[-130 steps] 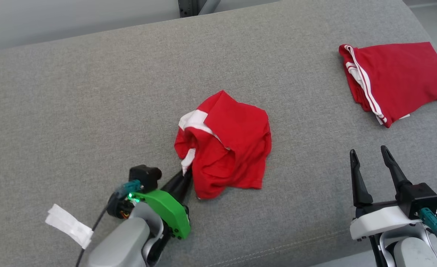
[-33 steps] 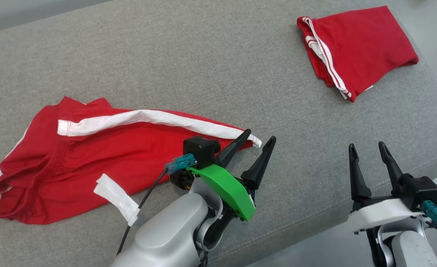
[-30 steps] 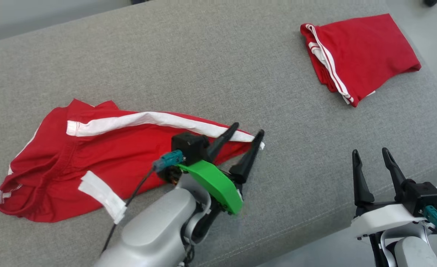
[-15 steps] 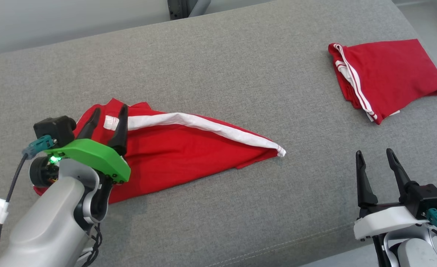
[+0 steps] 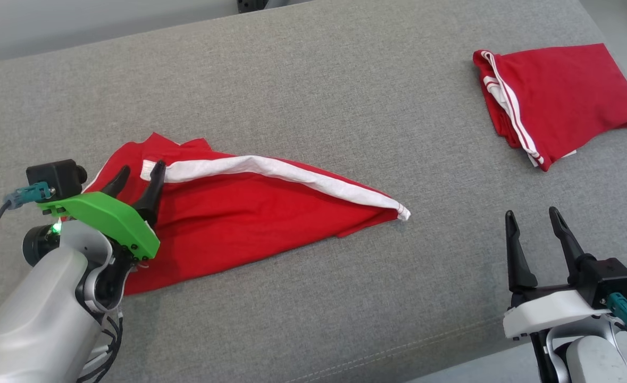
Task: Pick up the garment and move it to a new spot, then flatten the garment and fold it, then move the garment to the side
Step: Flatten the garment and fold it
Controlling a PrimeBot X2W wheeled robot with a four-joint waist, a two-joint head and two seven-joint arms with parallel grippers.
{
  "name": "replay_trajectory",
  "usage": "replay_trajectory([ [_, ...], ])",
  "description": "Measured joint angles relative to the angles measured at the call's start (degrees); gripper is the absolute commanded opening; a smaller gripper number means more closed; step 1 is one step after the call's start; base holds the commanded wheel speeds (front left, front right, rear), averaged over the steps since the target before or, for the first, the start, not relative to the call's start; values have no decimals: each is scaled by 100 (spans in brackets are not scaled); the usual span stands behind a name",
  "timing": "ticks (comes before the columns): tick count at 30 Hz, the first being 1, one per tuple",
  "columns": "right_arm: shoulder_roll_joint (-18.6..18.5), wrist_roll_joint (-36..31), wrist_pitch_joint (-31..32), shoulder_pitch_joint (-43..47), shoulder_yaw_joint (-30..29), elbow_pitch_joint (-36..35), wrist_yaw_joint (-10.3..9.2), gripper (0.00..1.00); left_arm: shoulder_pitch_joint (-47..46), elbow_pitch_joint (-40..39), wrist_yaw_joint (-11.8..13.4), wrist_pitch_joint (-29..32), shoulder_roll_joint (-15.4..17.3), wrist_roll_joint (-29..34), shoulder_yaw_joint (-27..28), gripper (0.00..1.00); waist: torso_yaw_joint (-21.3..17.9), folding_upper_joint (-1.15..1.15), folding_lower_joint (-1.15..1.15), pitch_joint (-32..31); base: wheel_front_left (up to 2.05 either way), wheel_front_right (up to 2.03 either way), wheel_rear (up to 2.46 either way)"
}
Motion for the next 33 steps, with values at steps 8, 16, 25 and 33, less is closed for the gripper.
replay_trajectory([
  [8,-2,-35,0,1,-24,11,0,100,-122,346,-571,475,47,-263,-108,100,-58,0,0,41,0,0,0],
  [16,-2,-59,-1,7,-76,0,0,100,-237,99,-770,446,82,-201,-327,0,-40,0,0,43,0,0,0],
  [25,-3,-58,-1,177,-114,41,-1,100,58,-1460,-646,242,377,79,-561,0,73,0,0,-166,0,0,0],
  [33,0,-55,0,337,-222,56,0,100,1824,-3098,170,308,890,-243,-851,0,339,0,0,-272,0,0,0],
])
